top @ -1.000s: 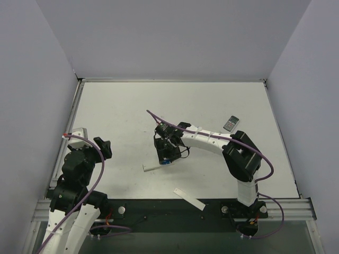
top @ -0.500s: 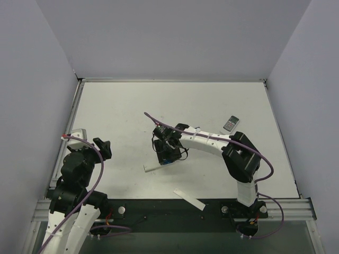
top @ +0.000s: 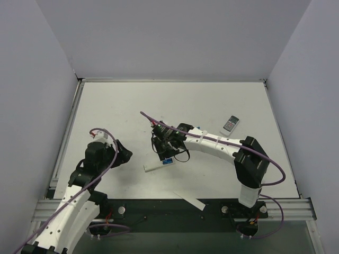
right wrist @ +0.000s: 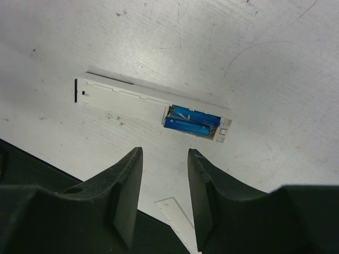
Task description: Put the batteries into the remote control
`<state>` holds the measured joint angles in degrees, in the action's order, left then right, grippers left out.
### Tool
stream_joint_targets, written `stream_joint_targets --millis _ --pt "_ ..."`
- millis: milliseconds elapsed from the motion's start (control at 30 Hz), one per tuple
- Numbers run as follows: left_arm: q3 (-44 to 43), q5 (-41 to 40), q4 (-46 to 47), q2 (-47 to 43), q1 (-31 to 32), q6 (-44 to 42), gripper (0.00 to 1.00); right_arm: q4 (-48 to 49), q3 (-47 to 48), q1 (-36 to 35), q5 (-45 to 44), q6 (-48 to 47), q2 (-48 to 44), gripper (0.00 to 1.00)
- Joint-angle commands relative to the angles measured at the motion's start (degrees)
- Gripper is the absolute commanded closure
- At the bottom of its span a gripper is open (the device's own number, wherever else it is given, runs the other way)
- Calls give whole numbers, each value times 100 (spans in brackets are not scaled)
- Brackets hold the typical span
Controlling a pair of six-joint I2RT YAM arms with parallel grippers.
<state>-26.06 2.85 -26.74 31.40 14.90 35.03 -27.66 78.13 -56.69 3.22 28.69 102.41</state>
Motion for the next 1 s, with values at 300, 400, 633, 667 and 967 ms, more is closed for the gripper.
stream_joint_targets --millis 300,400,633,667,967 --pt "840 437 2384 1964 1296 1437 26 -38 106 -18 143 -30 367 69" --pt "866 357 2595 2361 1428 1516 32 -11 89 -18 179 -21 367 70" --pt "901 154 2586 2652 1622 1533 39 6 53 -27 205 -12 385 71" --pt "936 137 2586 2652 1639 1551 40 6 45 -18 205 -4 402 71" --pt "1165 5 2533 2389 1771 1639 42 -11 53 -9 205 31 543 74"
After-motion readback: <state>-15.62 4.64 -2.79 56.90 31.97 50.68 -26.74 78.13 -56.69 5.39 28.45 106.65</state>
